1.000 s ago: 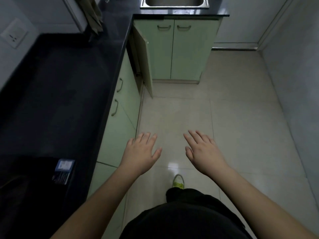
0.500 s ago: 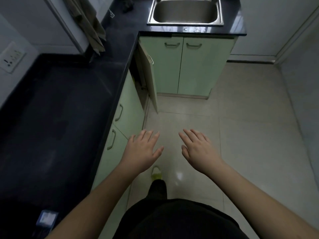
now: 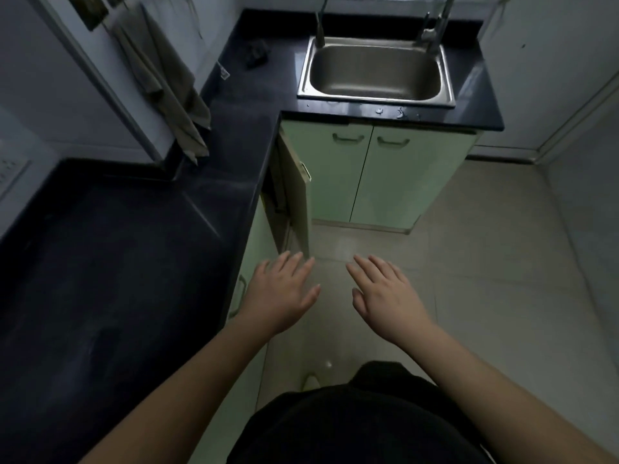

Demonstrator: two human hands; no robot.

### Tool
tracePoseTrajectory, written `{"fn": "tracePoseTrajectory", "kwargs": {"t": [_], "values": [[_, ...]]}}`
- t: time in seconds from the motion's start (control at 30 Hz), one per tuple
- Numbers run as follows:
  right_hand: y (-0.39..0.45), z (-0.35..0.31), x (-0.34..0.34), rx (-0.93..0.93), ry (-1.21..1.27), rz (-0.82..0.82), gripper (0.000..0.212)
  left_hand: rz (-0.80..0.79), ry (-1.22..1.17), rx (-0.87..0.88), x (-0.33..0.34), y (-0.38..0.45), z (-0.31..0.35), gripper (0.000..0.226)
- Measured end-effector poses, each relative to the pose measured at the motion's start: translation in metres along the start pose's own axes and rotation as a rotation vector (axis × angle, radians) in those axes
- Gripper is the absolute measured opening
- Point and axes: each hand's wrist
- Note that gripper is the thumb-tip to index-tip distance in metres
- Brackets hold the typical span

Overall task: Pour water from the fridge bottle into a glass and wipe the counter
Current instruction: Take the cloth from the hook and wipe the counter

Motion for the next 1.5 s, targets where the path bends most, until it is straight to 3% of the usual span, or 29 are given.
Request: {"fn": "tracePoseTrajectory", "kwargs": {"t": [0.6, 0.8, 1.03, 1.5], "values": [[0.183, 0.150, -0.046, -0.167, 0.046, -0.036, 0.064, -0.041, -0.023, -0.227, -0.063, 0.181, 0.026, 0.065], [0.240, 0.183, -0.061, -0.299, 0.037, -0.064, 0.067, 0.024, -0.044, -0.324, -0.092, 0.220, 0.027, 0.063], [0.309, 0.173, -0.079, -0.426, 0.038, -0.084, 0.062, 0.068, -0.081, -0.464, -0.099, 0.233, -0.006, 0.078], [0.422, 0.084, -0.108, -0.610, -0.066, -0.019, 0.061, 0.152, -0.179, -0.660, -0.119, 0.247, -0.115, 0.064]]}}
Point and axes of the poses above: each hand's wrist, its own y-axis towards the middle knuckle, its own x-axis out of the palm, z = x × y, and after that the axes turned 10 degrees about -x, right-handed
